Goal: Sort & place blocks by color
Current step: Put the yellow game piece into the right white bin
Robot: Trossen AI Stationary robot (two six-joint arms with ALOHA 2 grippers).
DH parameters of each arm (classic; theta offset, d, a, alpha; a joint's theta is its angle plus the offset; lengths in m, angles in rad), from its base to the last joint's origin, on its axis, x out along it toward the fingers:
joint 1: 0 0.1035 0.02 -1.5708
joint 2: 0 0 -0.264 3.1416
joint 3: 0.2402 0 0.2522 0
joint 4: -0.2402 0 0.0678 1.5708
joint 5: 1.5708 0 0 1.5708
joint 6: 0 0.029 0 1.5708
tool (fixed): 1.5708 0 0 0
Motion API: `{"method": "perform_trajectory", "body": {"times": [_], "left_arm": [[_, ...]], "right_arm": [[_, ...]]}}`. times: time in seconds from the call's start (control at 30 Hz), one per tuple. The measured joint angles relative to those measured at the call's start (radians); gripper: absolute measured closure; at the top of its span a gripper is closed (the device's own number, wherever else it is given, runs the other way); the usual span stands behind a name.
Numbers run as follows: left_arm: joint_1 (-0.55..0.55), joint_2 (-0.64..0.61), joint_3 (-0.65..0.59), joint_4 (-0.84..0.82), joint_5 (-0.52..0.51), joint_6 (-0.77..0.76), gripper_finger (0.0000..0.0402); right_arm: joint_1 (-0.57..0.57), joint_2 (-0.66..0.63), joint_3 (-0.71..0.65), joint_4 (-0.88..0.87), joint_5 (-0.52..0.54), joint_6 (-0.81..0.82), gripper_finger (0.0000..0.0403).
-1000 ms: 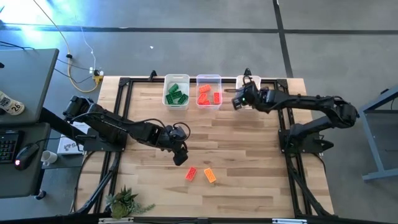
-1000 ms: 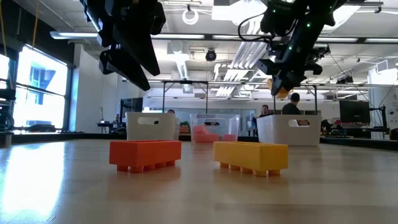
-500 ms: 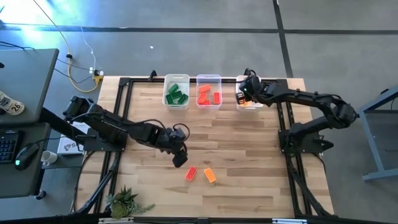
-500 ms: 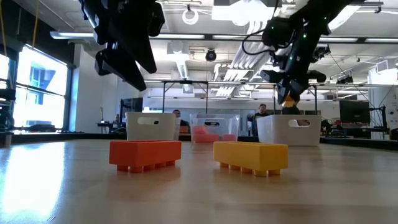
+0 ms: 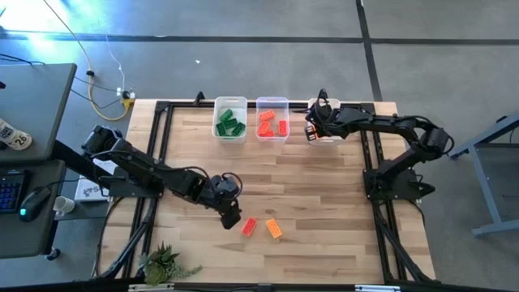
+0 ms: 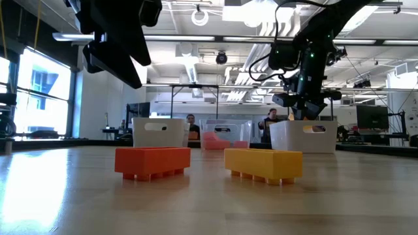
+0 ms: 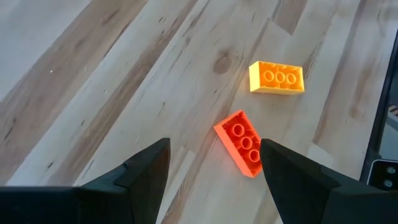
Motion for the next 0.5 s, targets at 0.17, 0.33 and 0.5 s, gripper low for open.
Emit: {"method": "perform_trajectory", "body": {"times": [0.17,0.33,0.5], "left_arm": [[-0.013,0.0,0.0,-0.001,-0.04,0.034,0.0166],[-0.018,0.0,0.0,-0.004,-0.082,0.048,0.0166],[-0.018,0.0,0.0,-0.004,-0.085,0.062,0.0166]], "right_arm": [[0.0,0.0,0.0,0.001,0.0,0.001,0.0235],[0.0,-0.001,0.0,0.001,0.0,0.013,0.0179],[0.0,-0.002,0.0,0.001,0.032,0.011,0.0173]]}}
